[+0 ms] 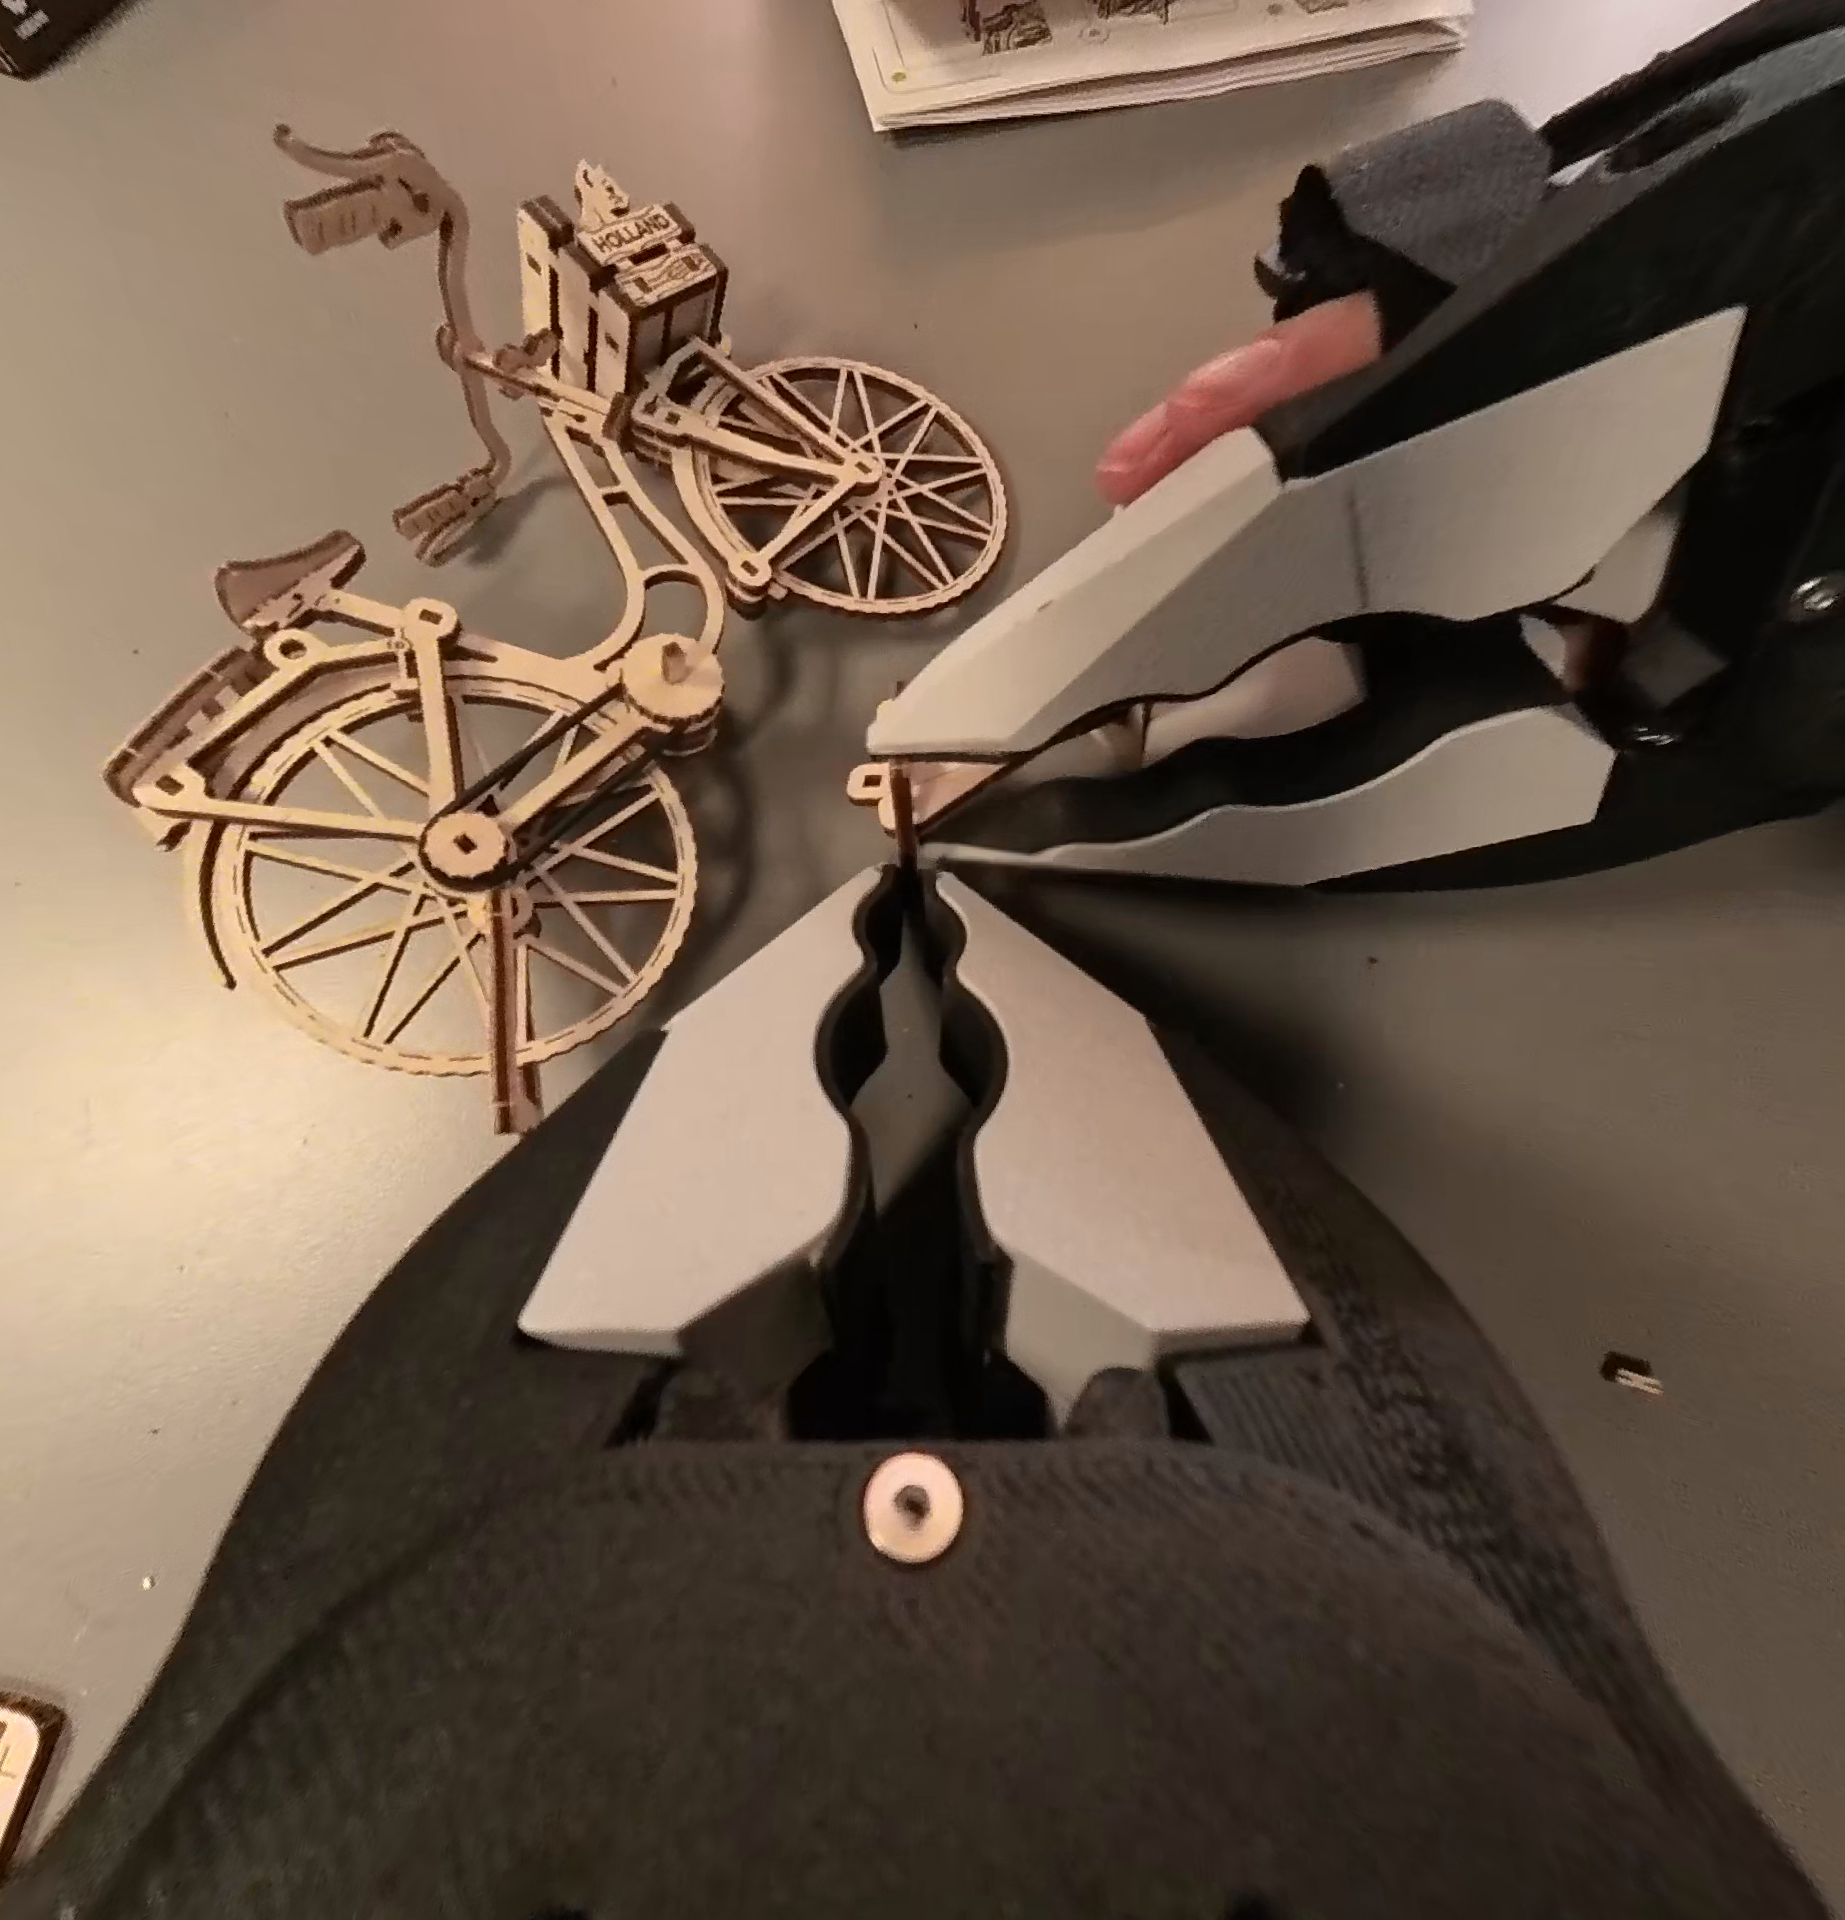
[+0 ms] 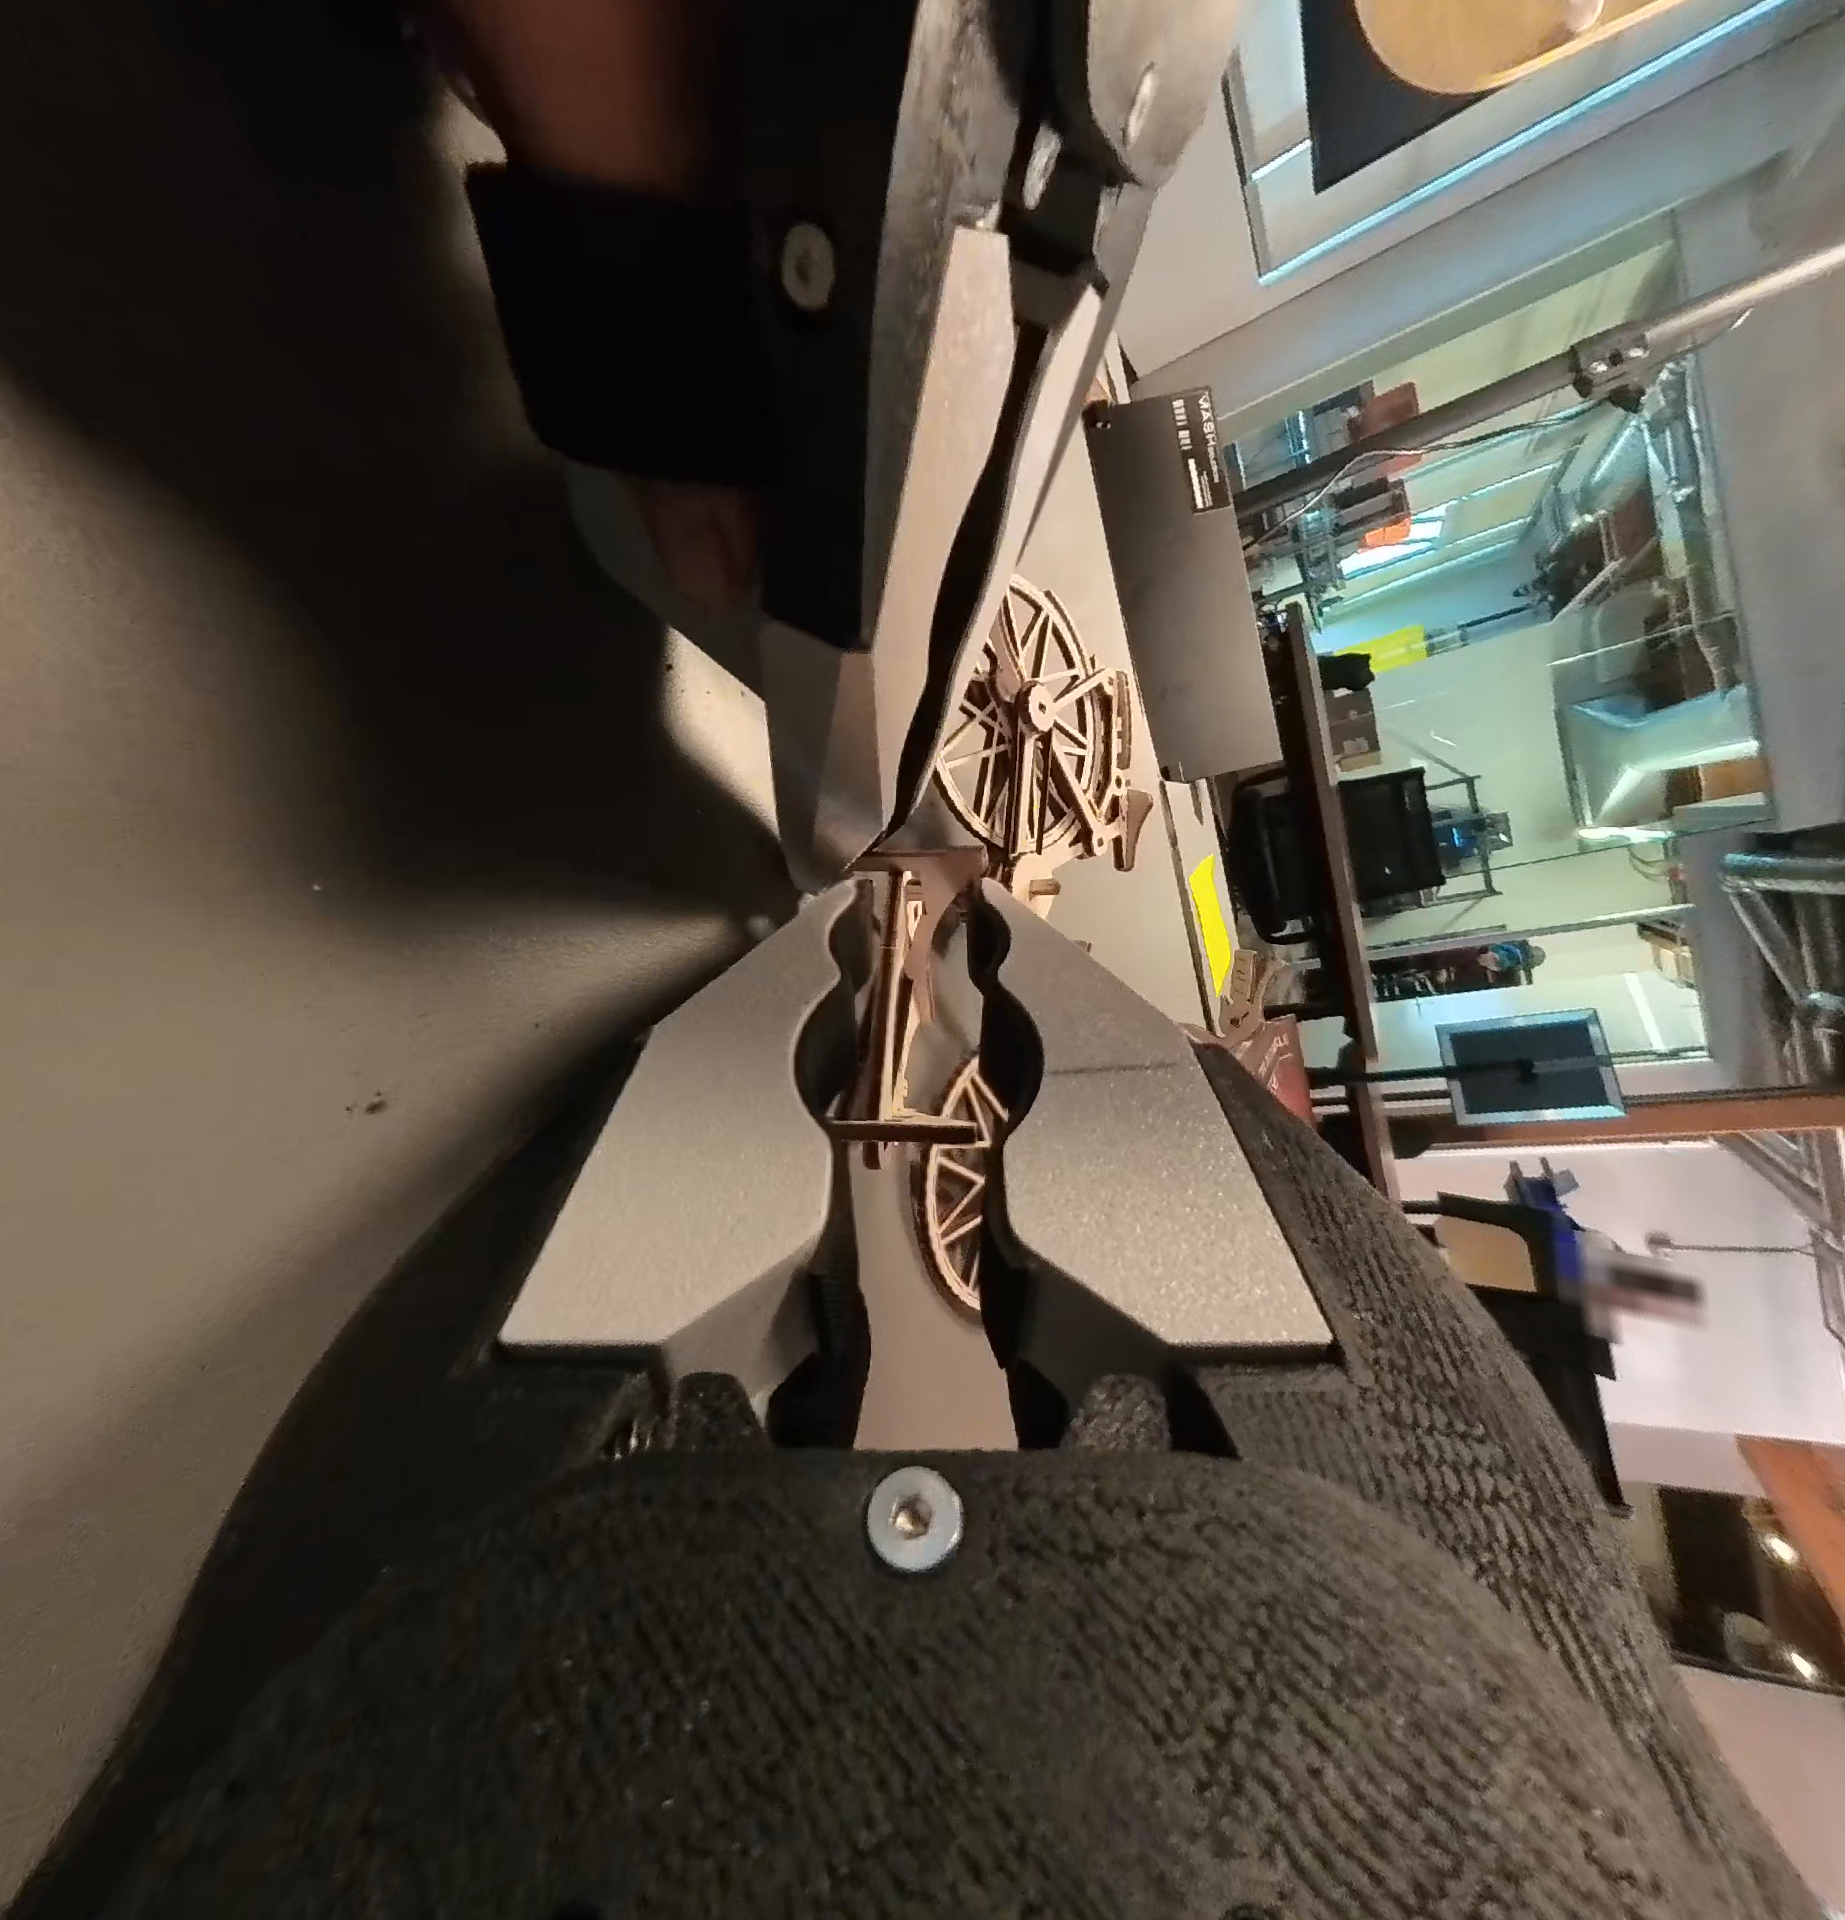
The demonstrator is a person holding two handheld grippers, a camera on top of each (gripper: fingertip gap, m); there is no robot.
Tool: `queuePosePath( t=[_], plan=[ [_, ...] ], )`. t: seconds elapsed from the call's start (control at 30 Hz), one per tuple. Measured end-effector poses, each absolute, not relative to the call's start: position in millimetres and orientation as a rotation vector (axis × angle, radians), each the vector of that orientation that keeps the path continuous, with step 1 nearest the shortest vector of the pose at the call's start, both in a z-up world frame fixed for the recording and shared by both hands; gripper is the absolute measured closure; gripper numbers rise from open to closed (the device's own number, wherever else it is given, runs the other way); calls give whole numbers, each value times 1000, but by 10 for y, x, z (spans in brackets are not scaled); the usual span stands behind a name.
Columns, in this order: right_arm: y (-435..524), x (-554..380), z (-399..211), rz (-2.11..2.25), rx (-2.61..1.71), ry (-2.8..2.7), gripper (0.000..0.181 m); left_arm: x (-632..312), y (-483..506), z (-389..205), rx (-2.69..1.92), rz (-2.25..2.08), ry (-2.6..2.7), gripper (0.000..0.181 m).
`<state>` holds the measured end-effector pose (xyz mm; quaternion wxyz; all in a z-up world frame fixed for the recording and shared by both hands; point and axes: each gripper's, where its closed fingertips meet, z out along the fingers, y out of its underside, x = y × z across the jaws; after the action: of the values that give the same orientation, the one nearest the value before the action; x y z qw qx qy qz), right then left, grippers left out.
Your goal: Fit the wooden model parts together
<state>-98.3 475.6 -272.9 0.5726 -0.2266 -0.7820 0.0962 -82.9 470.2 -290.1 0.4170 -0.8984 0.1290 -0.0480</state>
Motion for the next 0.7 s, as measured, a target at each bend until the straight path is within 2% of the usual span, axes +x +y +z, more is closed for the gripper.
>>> queuePosePath(
  t=[0.53, 0.63, 0.7],
  plan=[
    [4783, -977, -2739, 182, -558, -1845, 174, -831, 4703, -2899, -2251, -100, 333, 179],
    [4770, -978, -2732, 187, -533, -1836, 172, -833, 4704, -2898, -2247, -100, 329, 179],
    [4723, -960, -2713, 196, -482, -1835, 162, -839, 4706, -2897, -2245, -97, 325, 179]
  ],
)
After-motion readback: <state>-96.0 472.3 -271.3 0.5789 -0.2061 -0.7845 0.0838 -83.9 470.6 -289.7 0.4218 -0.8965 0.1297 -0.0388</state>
